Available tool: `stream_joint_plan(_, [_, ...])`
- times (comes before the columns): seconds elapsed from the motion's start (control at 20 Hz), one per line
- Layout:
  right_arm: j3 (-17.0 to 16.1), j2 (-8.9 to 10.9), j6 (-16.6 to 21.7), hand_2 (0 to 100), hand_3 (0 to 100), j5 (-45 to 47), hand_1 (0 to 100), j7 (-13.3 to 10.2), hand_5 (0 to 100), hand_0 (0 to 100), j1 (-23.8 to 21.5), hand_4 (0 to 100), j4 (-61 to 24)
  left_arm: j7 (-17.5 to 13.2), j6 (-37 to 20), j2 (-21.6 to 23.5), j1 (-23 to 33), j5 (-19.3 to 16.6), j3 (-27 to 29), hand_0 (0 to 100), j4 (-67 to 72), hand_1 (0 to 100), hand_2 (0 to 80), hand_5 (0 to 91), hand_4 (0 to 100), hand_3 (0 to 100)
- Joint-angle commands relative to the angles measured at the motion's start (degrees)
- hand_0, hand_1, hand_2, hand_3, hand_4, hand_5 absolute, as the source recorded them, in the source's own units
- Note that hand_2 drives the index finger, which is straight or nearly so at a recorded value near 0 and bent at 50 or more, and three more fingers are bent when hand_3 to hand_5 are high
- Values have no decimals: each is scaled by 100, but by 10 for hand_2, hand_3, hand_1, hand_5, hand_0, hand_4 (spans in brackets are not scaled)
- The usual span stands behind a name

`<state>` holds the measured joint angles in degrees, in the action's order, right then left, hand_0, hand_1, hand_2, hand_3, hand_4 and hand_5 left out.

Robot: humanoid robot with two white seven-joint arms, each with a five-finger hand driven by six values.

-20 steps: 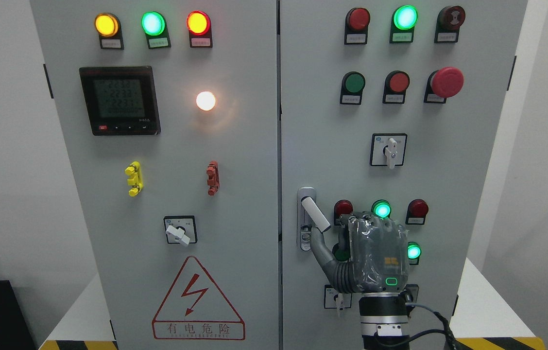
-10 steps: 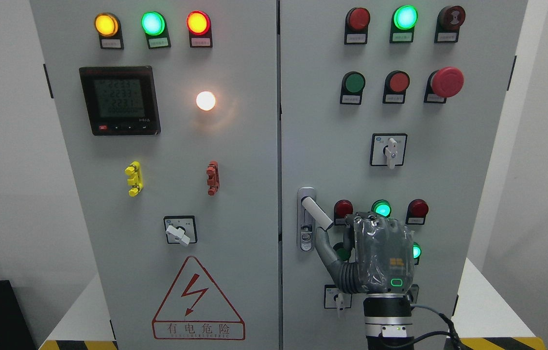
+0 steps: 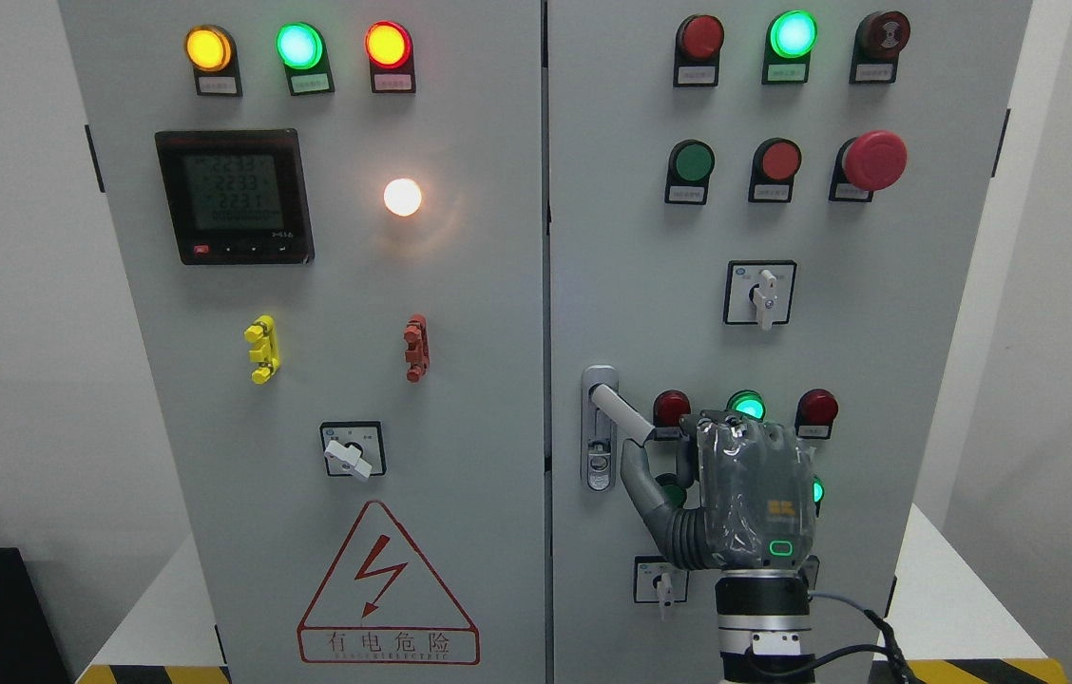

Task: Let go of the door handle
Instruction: 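Rotate the gripped handle to horizontal with the right hand, then open the right hand fingers to let go of the handle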

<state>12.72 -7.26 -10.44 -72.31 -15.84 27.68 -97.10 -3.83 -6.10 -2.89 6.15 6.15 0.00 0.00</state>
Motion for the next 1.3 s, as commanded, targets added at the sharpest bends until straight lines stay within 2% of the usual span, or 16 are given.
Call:
stream_joint_plan(0.0, [-42, 14, -10, 974, 1000, -2, 484, 2, 992, 433, 10, 929, -29, -4, 3, 7, 0, 0, -79, 120, 114, 389, 0, 0, 0, 0])
stream_joint_plan(1.25, [-86, 40, -11, 974, 1000, -2, 485, 20, 992, 430, 150, 931, -90, -4, 12, -1, 0, 0, -79, 120, 114, 389, 0, 0, 0, 0])
